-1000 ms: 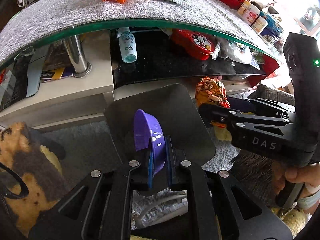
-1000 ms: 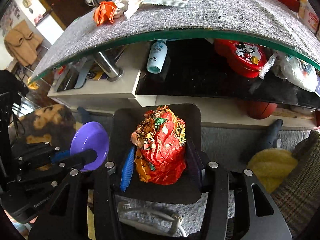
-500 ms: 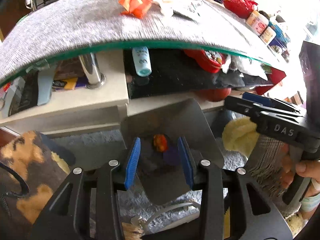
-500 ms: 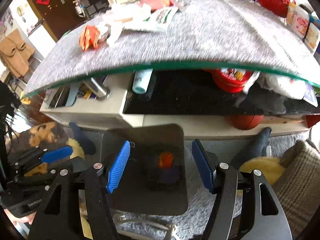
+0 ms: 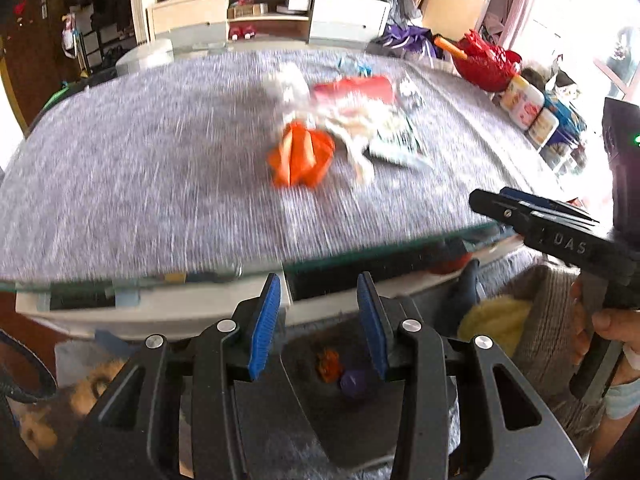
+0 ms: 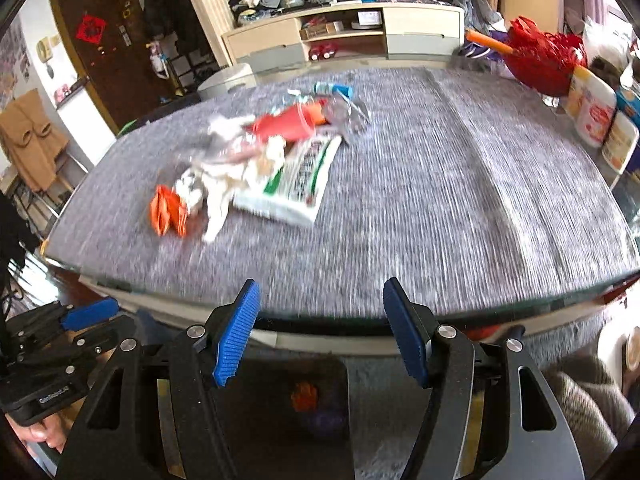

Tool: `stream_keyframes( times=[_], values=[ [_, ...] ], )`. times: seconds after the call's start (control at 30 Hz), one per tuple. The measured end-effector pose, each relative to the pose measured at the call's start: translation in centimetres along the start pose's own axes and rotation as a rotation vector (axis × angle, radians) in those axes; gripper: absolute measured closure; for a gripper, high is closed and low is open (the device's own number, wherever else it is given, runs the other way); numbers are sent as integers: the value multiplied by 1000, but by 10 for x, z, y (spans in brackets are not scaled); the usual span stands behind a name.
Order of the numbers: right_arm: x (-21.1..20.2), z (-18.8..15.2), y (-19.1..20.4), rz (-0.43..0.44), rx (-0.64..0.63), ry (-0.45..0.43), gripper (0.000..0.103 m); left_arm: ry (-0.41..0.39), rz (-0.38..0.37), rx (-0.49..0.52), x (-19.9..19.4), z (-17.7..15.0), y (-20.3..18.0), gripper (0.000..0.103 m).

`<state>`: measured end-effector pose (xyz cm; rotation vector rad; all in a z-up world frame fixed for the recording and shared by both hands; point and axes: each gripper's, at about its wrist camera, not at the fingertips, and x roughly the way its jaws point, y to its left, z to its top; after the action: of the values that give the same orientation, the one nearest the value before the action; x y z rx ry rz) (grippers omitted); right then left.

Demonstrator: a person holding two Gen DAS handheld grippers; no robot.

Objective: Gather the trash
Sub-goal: 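Open the left tool over the bin while the right tool releases the wrapper, then grasp the orange plastic piece with the left tool while the right tool grasps the white tissue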

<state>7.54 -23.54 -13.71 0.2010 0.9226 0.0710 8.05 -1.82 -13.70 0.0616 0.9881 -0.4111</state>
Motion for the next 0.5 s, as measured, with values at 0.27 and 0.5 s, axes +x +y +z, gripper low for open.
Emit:
stream_keyframes(
  times=[0.27, 0.5],
  values=[
    [20, 33, 12, 64, -11, -18, 54, -51, -3, -12, 7, 38, 9, 66],
    [39, 54, 22, 105, -13, -21, 55, -56, -20, -8, 23, 63, 9, 67]
  ],
)
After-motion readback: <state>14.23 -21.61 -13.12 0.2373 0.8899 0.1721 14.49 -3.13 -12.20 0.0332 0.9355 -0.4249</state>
